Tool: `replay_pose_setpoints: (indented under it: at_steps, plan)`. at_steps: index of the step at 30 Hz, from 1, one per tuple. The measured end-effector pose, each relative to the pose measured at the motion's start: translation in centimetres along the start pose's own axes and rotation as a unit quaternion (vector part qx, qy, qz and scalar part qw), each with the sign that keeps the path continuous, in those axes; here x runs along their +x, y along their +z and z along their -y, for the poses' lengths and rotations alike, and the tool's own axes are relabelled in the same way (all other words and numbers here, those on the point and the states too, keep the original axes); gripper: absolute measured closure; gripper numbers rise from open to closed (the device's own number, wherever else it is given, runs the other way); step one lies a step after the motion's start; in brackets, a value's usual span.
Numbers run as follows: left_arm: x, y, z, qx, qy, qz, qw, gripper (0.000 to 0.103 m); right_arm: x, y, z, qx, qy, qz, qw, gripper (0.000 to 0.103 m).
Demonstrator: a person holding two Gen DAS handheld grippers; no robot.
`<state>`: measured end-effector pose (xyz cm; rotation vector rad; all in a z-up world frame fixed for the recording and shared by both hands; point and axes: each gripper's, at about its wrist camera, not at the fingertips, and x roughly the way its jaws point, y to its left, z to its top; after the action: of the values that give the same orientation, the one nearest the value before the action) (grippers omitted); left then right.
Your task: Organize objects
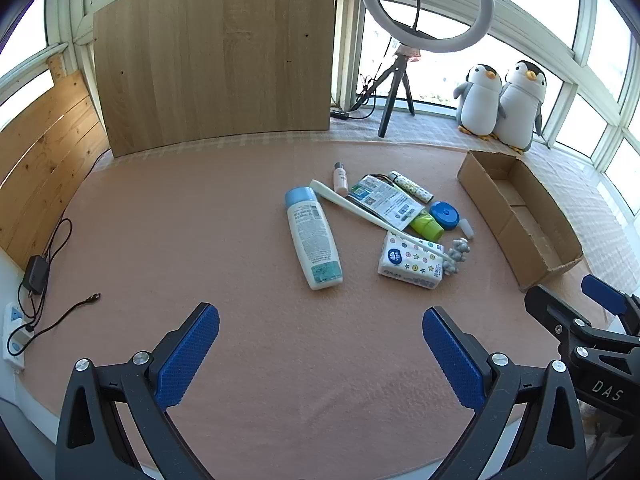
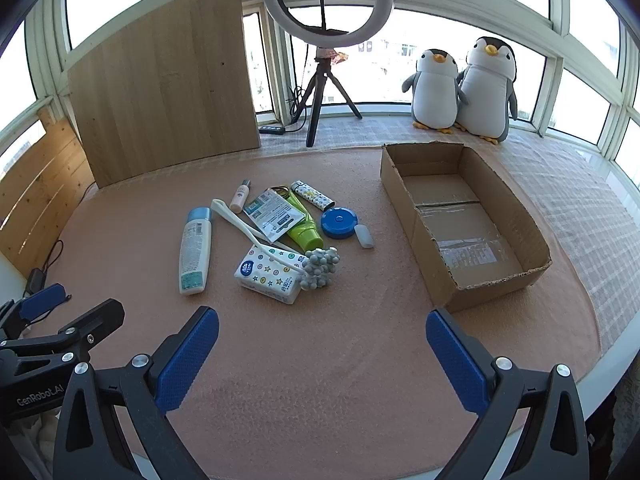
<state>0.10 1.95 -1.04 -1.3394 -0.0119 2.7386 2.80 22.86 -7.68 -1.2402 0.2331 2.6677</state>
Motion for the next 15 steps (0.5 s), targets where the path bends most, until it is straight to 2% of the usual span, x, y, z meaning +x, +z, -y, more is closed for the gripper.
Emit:
replay_pose_setpoints:
  at_steps: [15]
  plan:
    - [0.03,-0.11,0.56,0.005,-0.009,-0.002,0.9999,0.000,-0.42,-0.36,0.37,0.005,-0.006,-0.001,1.000,0.000]
